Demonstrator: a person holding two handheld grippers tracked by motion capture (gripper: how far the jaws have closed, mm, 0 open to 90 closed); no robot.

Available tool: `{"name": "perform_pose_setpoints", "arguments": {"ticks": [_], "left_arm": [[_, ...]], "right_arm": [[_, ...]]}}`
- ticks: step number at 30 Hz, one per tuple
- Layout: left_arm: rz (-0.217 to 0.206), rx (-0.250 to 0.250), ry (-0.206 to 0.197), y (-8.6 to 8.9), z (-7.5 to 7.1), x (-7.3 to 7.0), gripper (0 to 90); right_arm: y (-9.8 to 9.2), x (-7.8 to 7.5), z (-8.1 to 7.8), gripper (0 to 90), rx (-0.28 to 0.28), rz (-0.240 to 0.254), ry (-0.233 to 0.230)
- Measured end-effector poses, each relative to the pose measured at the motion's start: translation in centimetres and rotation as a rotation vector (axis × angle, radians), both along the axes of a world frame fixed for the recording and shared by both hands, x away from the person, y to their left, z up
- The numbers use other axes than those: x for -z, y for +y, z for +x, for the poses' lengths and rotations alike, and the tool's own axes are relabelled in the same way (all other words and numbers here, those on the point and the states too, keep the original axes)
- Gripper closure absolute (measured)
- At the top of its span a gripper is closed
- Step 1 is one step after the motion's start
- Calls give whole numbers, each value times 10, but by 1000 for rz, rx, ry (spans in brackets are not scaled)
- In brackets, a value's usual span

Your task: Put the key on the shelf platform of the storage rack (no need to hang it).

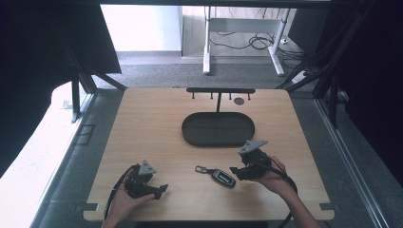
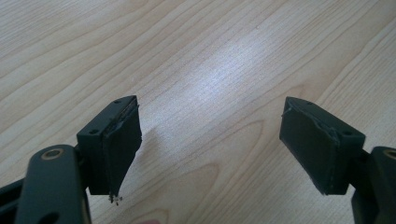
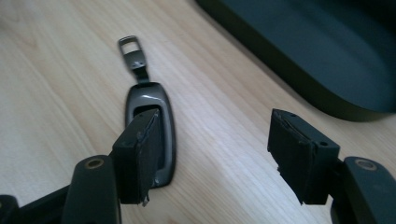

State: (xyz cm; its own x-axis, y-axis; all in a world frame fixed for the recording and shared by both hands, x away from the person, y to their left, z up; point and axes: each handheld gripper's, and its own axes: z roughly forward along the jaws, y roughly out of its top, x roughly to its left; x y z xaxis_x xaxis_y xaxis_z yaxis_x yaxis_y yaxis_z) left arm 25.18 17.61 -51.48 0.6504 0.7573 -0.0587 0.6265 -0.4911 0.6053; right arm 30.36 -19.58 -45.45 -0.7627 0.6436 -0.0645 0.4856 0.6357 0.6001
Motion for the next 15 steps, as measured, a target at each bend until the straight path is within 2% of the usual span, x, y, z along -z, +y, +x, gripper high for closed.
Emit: {"name": "perform_pose_setpoints", "arguments": {"ticks": [6, 11, 15], "left_arm": [[-1, 1, 1, 0, 0, 0, 212], [-1, 1, 3, 0, 0, 0, 212], [0, 2, 3, -1, 0, 1, 212]], "right_arm": [[21, 7, 1, 353, -60, -54, 34], [35, 13, 0, 364, -85, -85, 34], [42, 17, 1, 361, -101, -108, 52]]}}
